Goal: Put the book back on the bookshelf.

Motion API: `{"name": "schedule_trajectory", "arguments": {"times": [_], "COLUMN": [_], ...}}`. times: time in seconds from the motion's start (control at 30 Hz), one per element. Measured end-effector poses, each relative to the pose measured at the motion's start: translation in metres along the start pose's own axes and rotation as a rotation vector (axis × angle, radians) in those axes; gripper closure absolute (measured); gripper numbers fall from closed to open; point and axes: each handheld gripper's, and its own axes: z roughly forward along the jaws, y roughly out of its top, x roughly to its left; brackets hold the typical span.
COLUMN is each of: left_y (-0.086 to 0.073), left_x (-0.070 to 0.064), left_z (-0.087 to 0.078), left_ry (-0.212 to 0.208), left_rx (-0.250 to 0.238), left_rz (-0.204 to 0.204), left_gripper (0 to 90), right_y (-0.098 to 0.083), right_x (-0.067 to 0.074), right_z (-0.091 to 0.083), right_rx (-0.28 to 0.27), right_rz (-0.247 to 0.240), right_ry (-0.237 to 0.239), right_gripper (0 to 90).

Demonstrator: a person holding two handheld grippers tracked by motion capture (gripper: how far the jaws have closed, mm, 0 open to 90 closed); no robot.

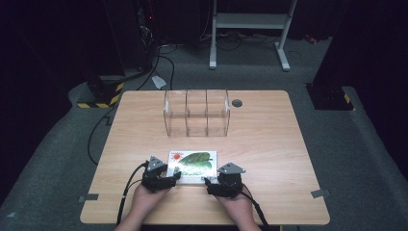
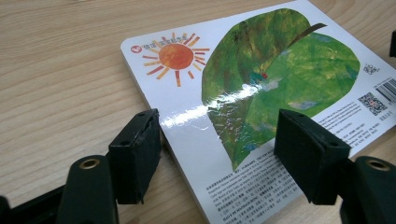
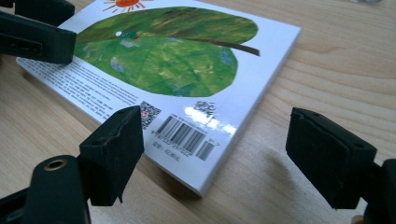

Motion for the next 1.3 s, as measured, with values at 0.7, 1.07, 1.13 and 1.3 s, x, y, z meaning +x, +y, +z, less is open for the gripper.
{"name": "schedule_trajectory", "arguments": {"times": [0.7, 1.07, 1.13, 1.3], "left_y": [0.003, 0.006, 0.006, 0.005], "left_x": [-0.003, -0.014, -0.016, -0.018], "left_z": [0.006, 0.005, 0.004, 0.004], "left_ry": [-0.015, 0.003, 0.015, 0.028], "left_rx": [0.013, 0.012, 0.014, 0.009], "left_rz": [-0.018, 0.010, 0.032, 0.034], "left_gripper": [23.5, 36.5, 37.5, 37.4], "right_y": [-0.005, -0.005, -0.005, -0.005], "right_x": [-0.001, 0.001, 0.001, 0.001], "right_z": [0.000, -0.001, -0.001, -0.001], "right_rx": [0.055, 0.055, 0.047, 0.053], "right_rz": [0.032, 0.040, 0.033, 0.035], "right_ry": [0.010, 0.014, 0.013, 0.012], "right_gripper": [15.3, 17.1, 17.3, 17.2]}}
